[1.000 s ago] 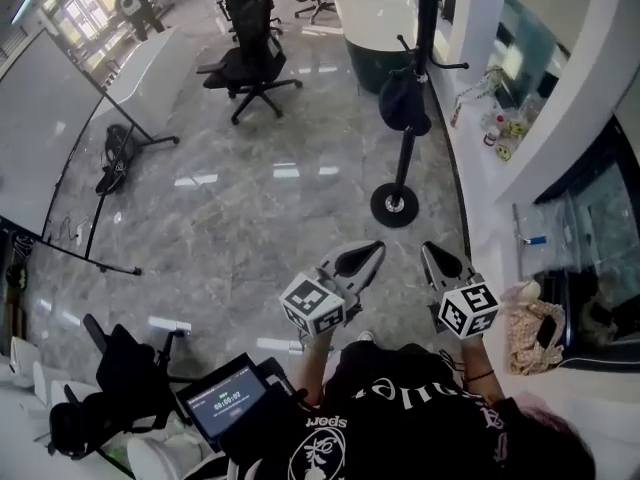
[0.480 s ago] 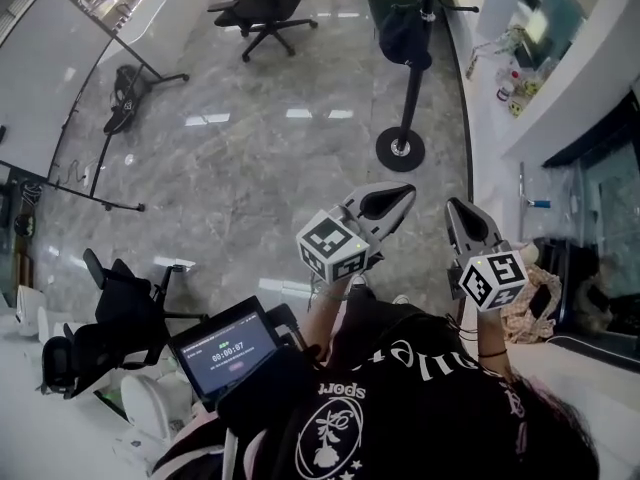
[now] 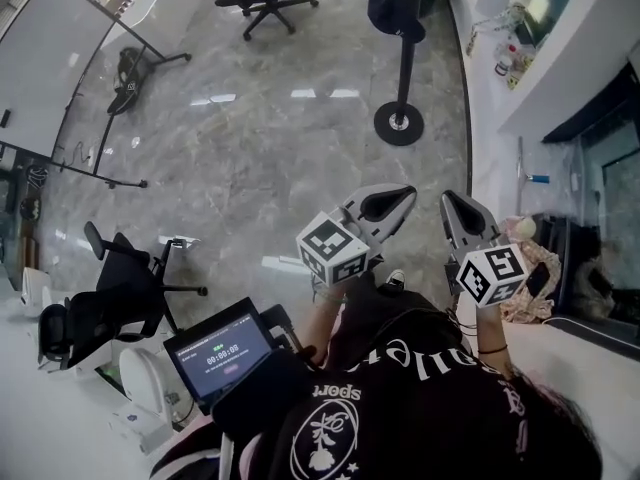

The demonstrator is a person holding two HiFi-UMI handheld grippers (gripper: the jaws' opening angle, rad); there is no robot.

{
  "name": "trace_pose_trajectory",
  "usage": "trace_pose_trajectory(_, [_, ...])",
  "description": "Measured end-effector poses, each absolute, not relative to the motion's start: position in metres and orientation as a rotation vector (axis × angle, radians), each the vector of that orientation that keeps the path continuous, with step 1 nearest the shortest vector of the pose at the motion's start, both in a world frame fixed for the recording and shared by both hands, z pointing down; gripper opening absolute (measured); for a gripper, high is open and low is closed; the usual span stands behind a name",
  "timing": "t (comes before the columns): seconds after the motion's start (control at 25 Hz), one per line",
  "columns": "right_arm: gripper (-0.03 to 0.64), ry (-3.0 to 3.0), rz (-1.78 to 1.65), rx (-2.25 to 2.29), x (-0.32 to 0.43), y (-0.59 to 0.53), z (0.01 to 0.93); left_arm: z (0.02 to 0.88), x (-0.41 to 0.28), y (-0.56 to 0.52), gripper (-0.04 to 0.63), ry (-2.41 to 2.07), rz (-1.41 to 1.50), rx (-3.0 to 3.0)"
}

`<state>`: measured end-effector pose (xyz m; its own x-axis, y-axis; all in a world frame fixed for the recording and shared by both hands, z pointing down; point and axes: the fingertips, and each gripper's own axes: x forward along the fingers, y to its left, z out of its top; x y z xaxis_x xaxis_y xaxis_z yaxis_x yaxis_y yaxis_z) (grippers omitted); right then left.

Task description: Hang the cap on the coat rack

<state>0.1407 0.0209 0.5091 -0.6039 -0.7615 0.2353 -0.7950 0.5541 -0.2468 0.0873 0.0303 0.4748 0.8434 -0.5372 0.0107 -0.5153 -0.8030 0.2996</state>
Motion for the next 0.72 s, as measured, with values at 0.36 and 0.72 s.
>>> trace_pose_trajectory(0.36, [0.026,-2.698,0.487,1.281,0.142,0.046,0.522,0.490,0.099,0.059,0.005,-0.824,-0.069,2.718])
trace_pose_trajectory(0.72, [0.025,-2.711,0.448,1.314,0.151,0.042,0.516,0.489,0.098,0.051,0.005,-0.900,-0.014,2.762])
